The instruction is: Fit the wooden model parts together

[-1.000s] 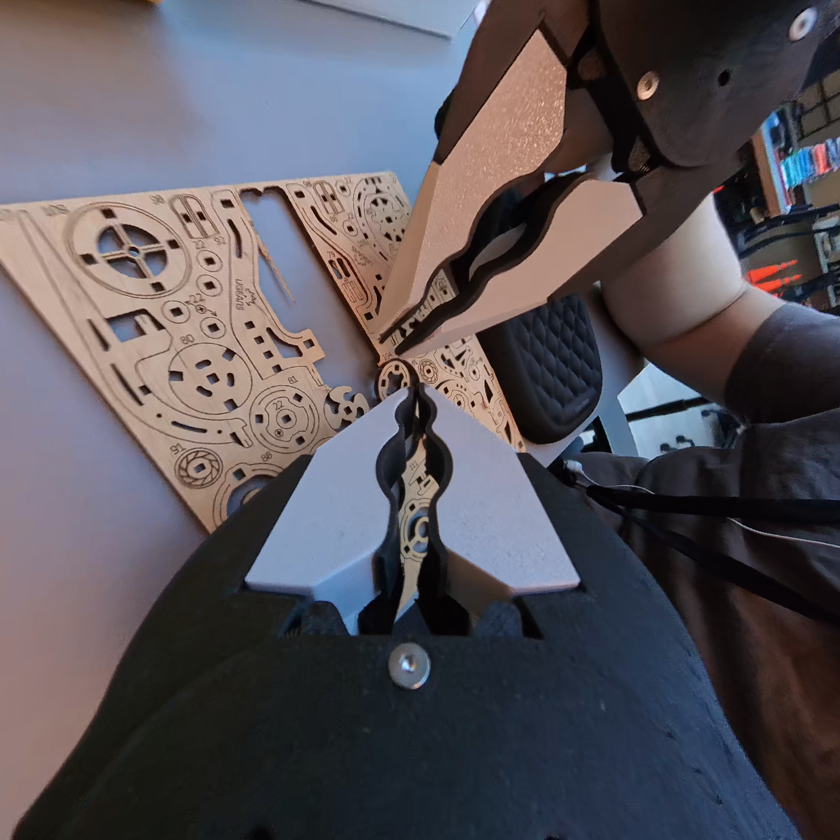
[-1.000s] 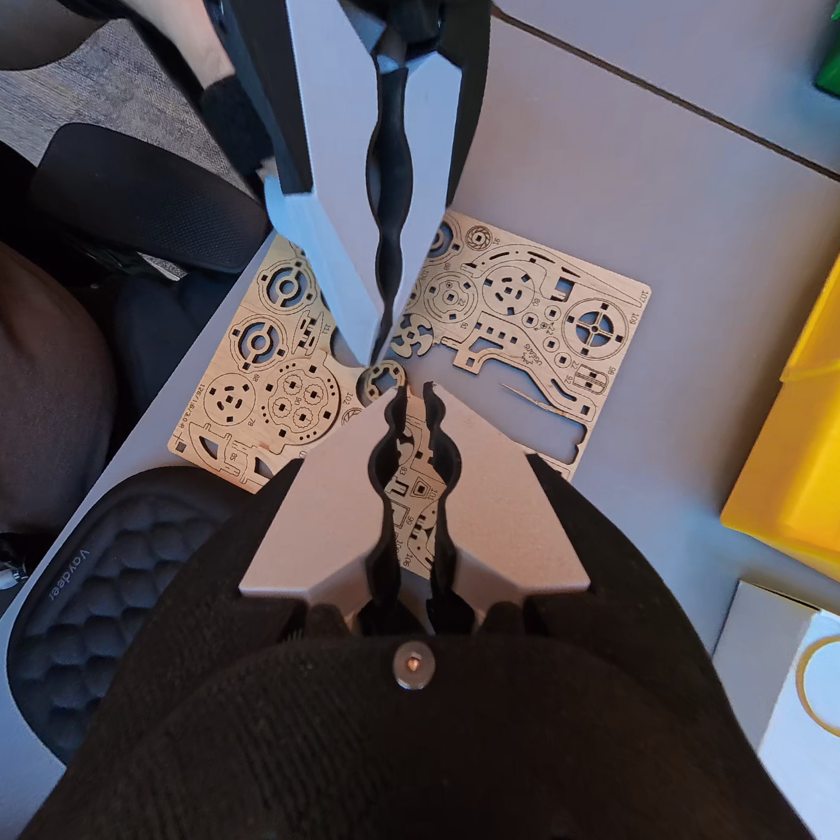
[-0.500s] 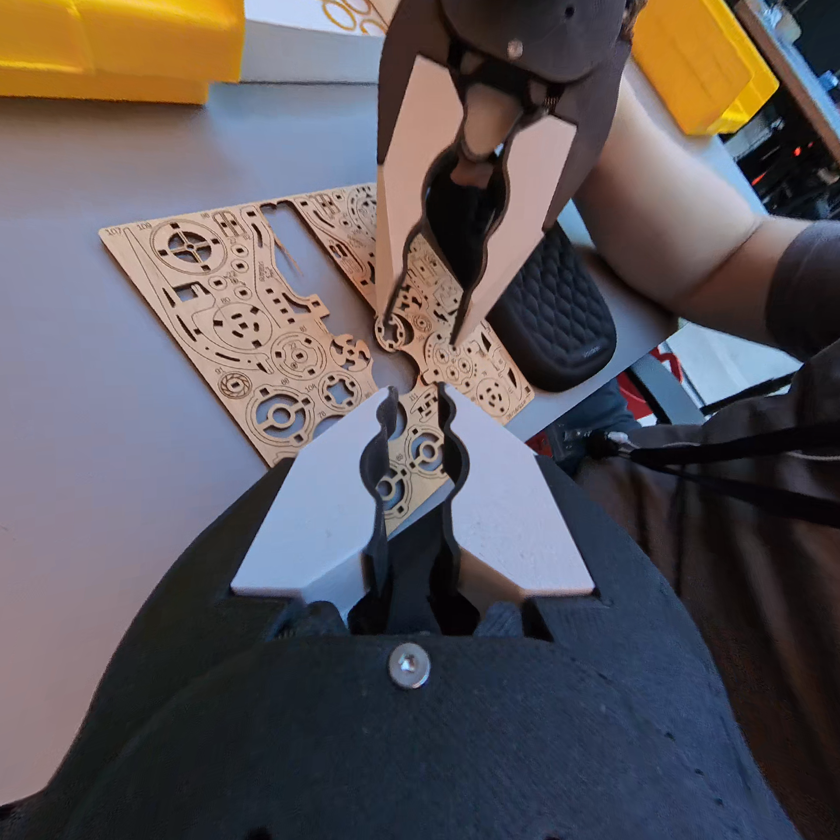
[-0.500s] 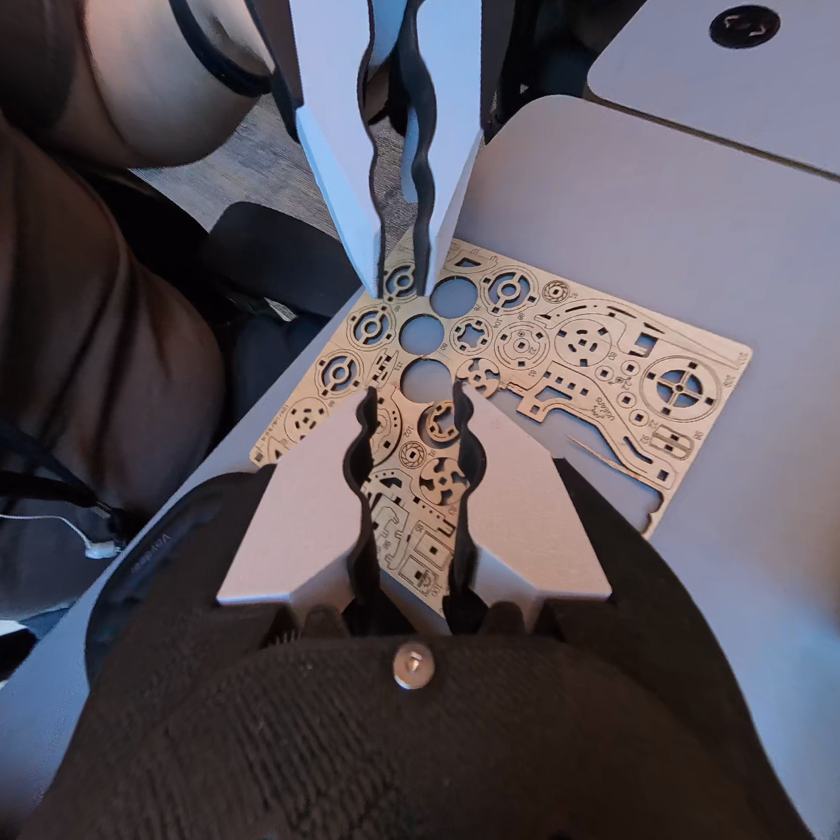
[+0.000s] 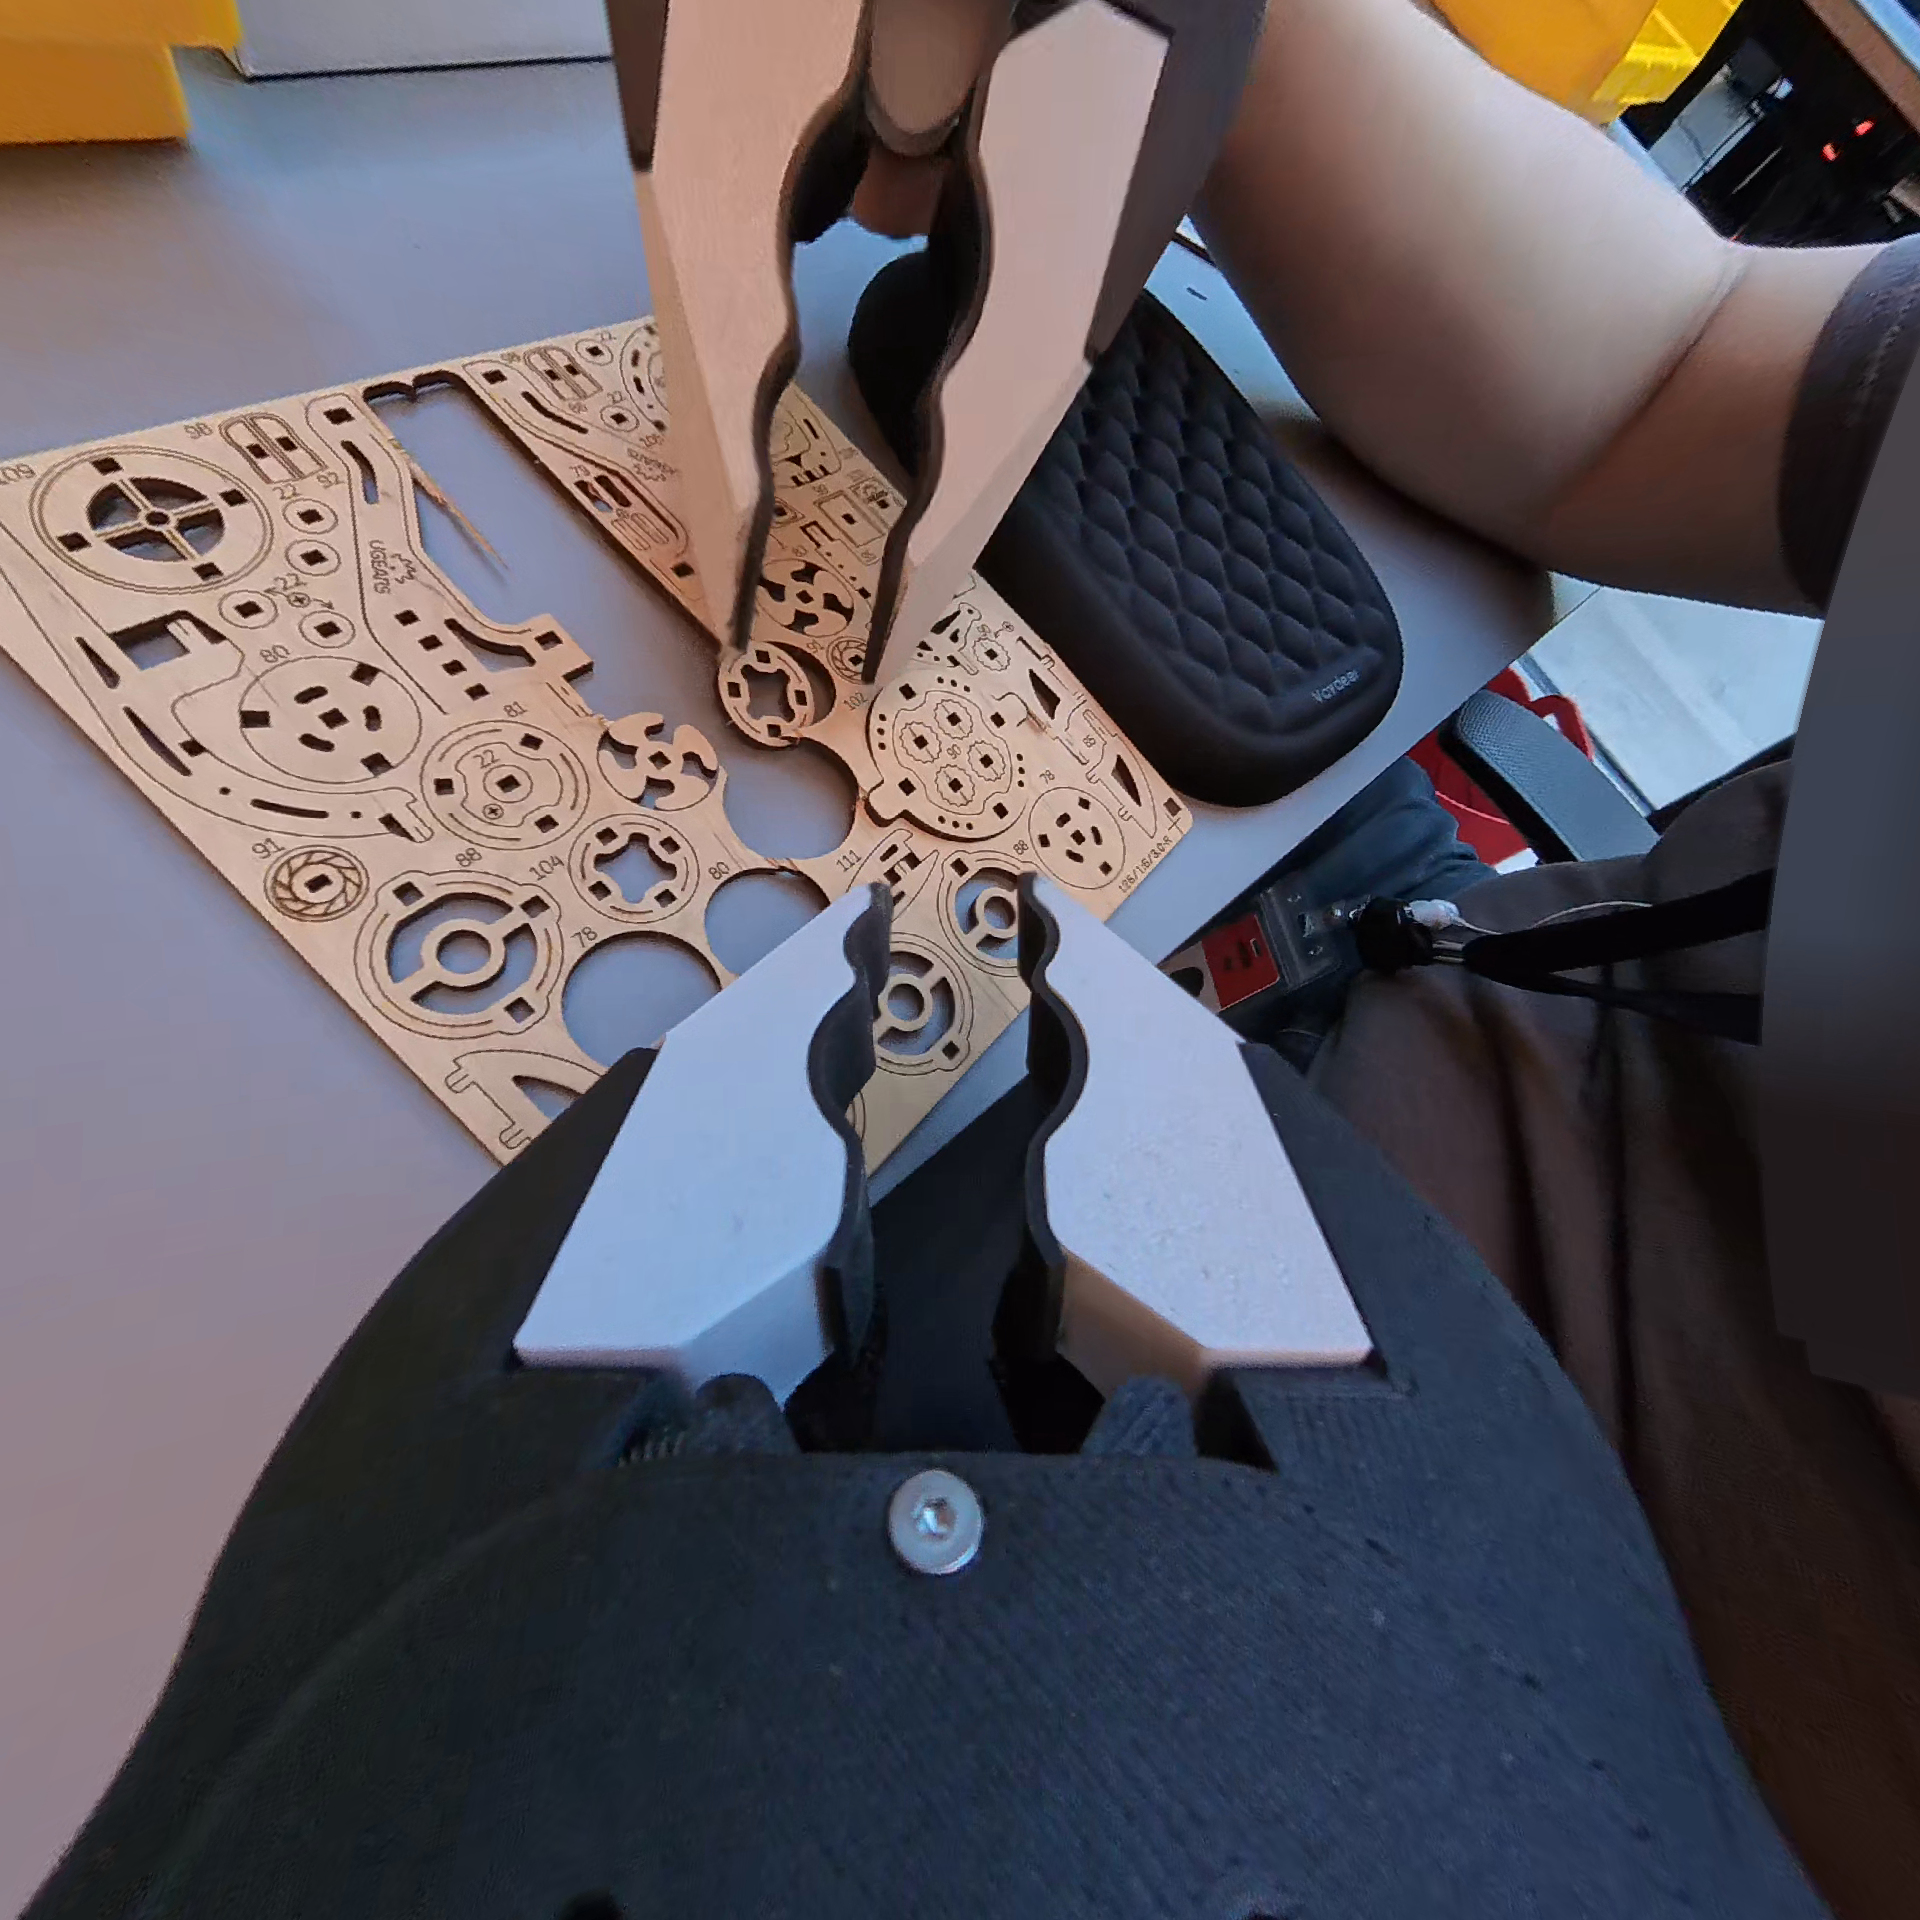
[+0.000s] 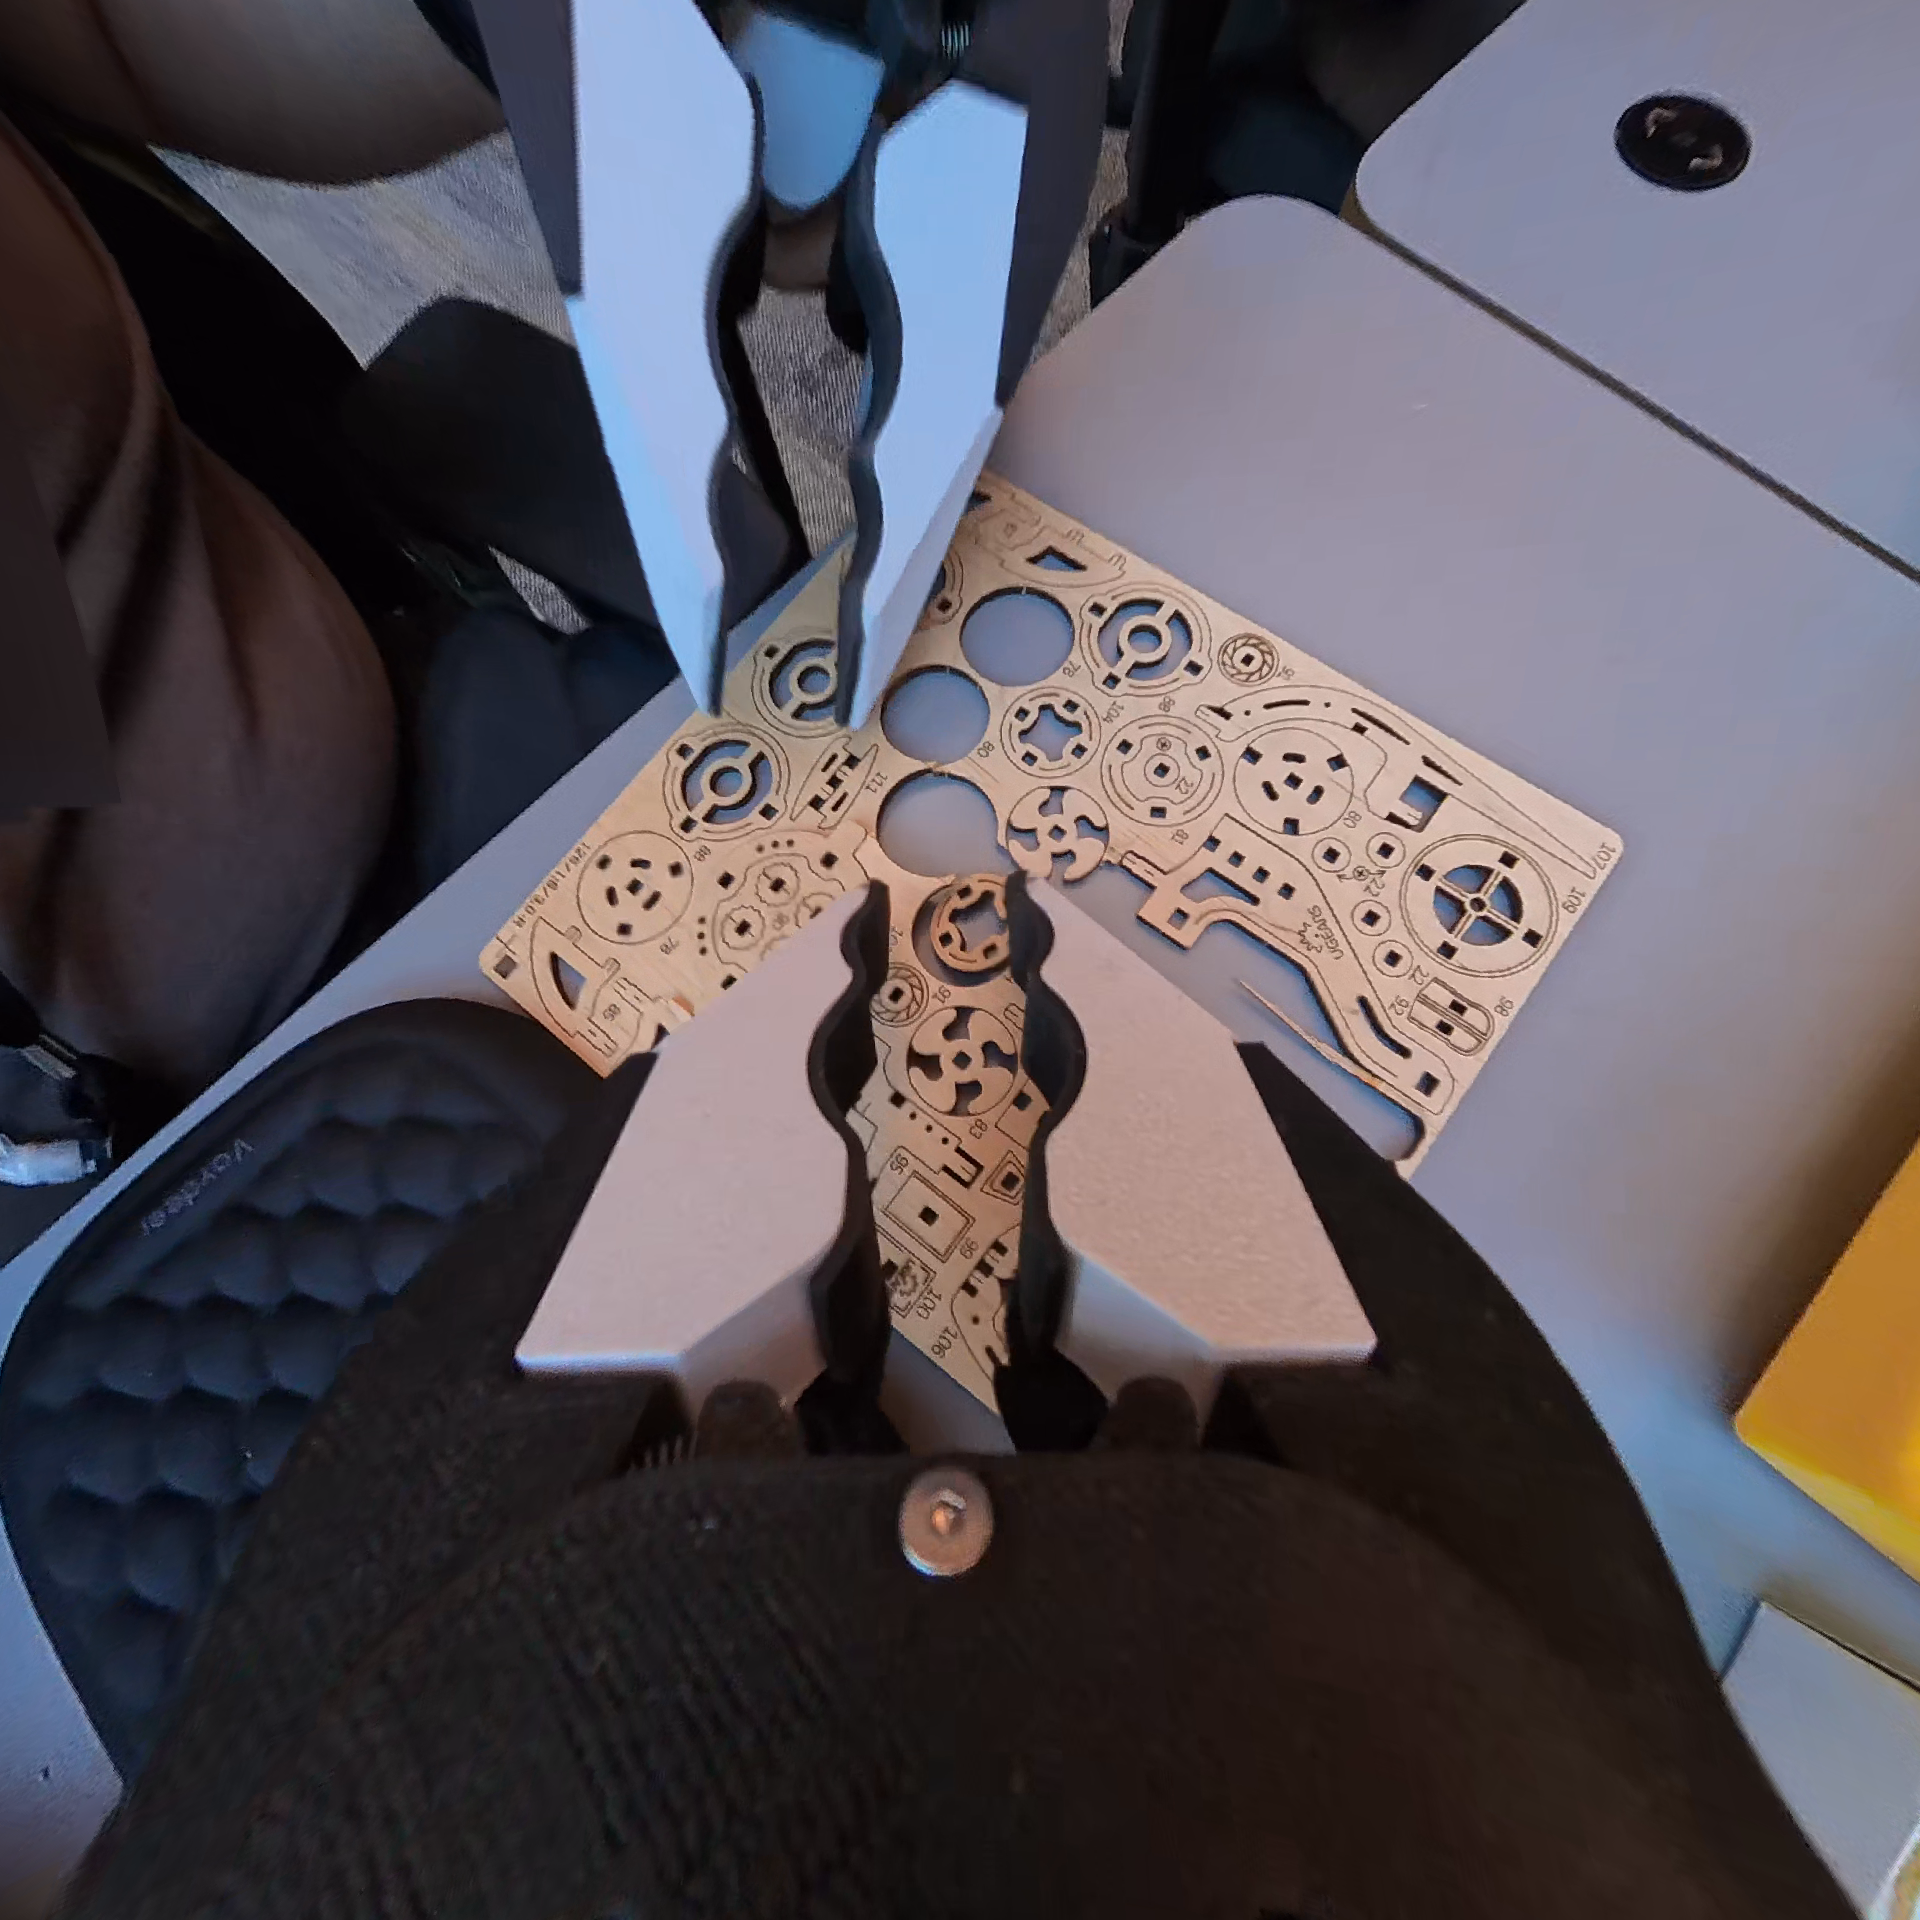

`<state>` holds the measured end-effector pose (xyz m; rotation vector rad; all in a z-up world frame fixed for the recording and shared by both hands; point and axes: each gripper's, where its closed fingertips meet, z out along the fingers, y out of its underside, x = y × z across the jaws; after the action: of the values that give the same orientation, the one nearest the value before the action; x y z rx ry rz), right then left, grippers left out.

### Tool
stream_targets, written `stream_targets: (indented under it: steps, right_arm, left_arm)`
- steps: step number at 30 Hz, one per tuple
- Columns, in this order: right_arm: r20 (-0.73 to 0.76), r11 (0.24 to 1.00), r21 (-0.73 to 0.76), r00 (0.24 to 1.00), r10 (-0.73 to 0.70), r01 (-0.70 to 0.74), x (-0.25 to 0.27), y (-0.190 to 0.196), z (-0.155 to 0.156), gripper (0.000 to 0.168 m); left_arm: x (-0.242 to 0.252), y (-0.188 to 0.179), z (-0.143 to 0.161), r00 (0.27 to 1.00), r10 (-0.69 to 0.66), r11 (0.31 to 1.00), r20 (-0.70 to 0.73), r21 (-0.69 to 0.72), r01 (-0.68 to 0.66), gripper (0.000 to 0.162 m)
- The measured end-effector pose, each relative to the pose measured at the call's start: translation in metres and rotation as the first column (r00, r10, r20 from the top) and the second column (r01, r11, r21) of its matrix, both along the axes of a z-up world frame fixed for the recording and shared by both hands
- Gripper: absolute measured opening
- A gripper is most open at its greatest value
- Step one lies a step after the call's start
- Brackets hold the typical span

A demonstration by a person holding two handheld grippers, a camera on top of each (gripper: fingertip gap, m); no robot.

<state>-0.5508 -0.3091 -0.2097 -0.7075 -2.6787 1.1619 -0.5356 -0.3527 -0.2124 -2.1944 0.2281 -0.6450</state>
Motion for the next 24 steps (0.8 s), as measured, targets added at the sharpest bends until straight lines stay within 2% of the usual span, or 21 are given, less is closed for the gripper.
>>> stream_targets:
  steps: [6,10,18,21,24]
  right_arm:
    - [0.060,0.993,-0.101,0.997,-0.050,0.056,0.015,-0.003,0.003,0.008]
    - [0.009,0.989,-0.107,0.995,-0.104,0.104,0.019,0.000,0.006,0.000]
    - [0.063,0.987,-0.033,0.986,-0.155,0.157,0.021,0.007,-0.001,0.000]
    - [0.057,0.984,0.034,0.983,-0.176,0.175,0.019,0.014,-0.007,0.000]
    - [-0.003,0.983,0.023,0.983,-0.181,0.181,0.012,0.016,-0.002,0.003]
  left_arm:
    - [0.001,0.000,-0.007,0.999,-0.004,1.000,-0.036,-0.012,0.004,0.020]
    - [0.001,-0.002,-0.008,1.000,-0.004,1.000,-0.019,-0.014,0.004,0.019]
    - [0.001,-0.001,-0.007,1.000,0.000,1.000,-0.021,0.002,0.000,0.018]
    - [0.008,0.003,0.009,0.999,-0.017,0.998,0.031,0.064,0.015,0.016]
    - [0.008,0.007,0.021,0.998,-0.021,0.997,0.067,0.073,0.016,0.019]
